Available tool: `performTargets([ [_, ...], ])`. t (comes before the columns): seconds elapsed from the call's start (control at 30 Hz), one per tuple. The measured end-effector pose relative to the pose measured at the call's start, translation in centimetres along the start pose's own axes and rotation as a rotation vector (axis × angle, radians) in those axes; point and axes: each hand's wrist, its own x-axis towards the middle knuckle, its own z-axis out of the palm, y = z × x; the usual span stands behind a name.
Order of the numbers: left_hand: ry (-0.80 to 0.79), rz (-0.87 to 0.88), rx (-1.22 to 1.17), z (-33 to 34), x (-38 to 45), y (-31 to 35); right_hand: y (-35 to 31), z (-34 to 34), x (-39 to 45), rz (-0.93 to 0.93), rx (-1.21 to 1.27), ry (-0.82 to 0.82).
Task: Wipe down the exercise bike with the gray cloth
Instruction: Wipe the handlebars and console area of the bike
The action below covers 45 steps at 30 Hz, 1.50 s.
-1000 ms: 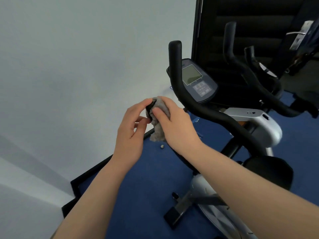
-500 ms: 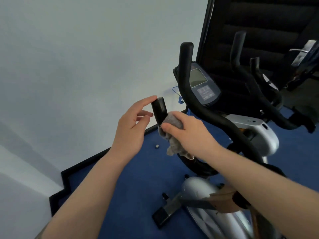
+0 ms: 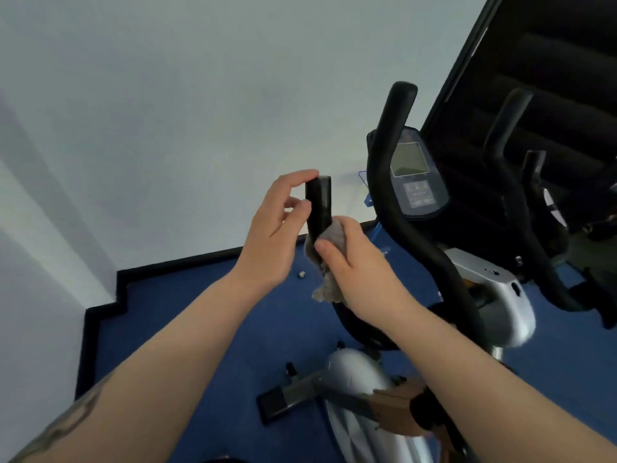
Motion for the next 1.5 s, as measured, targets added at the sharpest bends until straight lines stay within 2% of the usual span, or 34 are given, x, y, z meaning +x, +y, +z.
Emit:
performTargets([
  [0.07, -0.005, -0.001, 0.008, -0.1, -0.2, 0.0, 1.2, -1.0, -1.3, 0.006, -0.099, -0.123],
  [0.17, -0.014, -0.004, 0.023, -0.2, -0.2, 0.2, 1.7, -3.5, -1.4, 0.140, -0.087, -0.403],
  [0.3, 0.047, -0.022, 0.030, 0.8, -0.4, 0.6, 1.7, -3.2, -0.5, 0.139, 0.205, -0.371],
  [0.33, 0.055, -0.025, 0.035, 1.0, -0.5, 0.6, 2.0, -3.0, -1.0, 0.123, 0.187, -0.382],
  [0.5, 0.074, -0.026, 0.063, 1.0, -0.3, 0.5, 3.6, -4.7, -2.2, -0.010, -0.284, -0.556],
  [0.63, 0.155, -0.016, 0.064, 2.1, -0.5, 0.4, 2.8, -3.8, -1.7, 0.009, -0.105, -0.488],
  [0.77, 0.173, -0.027, 0.087, 2.0, -0.4, 0.5, 4.7, -5.1, -2.9, -0.142, -0.371, -0.597],
  [0.83, 0.187, -0.032, 0.096, 2.1, -0.3, 0.6, 4.9, -5.3, -1.8, -0.125, -0.246, -0.544],
  [0.93, 0.232, -0.032, 0.099, 2.7, -0.3, 0.8, 3.8, -3.6, 0.2, 0.091, 0.308, -0.449],
  [1.0, 0.245, -0.031, 0.100, 3.1, -0.6, 1.0, 3.0, -3.1, 1.3, 0.311, 0.718, -0.511],
  [1.07, 0.241, -0.046, 0.094, 3.1, -0.6, 1.1, 2.9, -3.7, 1.6, 0.429, 0.919, -0.612],
  [1.17, 0.233, -0.053, 0.091, 2.8, -0.6, 1.1, 3.7, -4.1, 1.7, 0.437, 1.023, -0.639],
  [1.27, 0.230, -0.048, 0.079, 2.9, -0.5, 1.2, 2.4, -3.5, 3.7, 0.414, 1.107, -0.436],
  [1.37, 0.227, -0.034, 0.071, 2.9, -0.5, 1.3, 0.6, -3.1, 5.3, 0.303, 1.058, -0.315],
  [1.5, 0.181, -0.014, 0.092, 2.2, -0.4, 1.0, 1.9, -1.8, 3.1, 0.286, 0.959, -0.396],
])
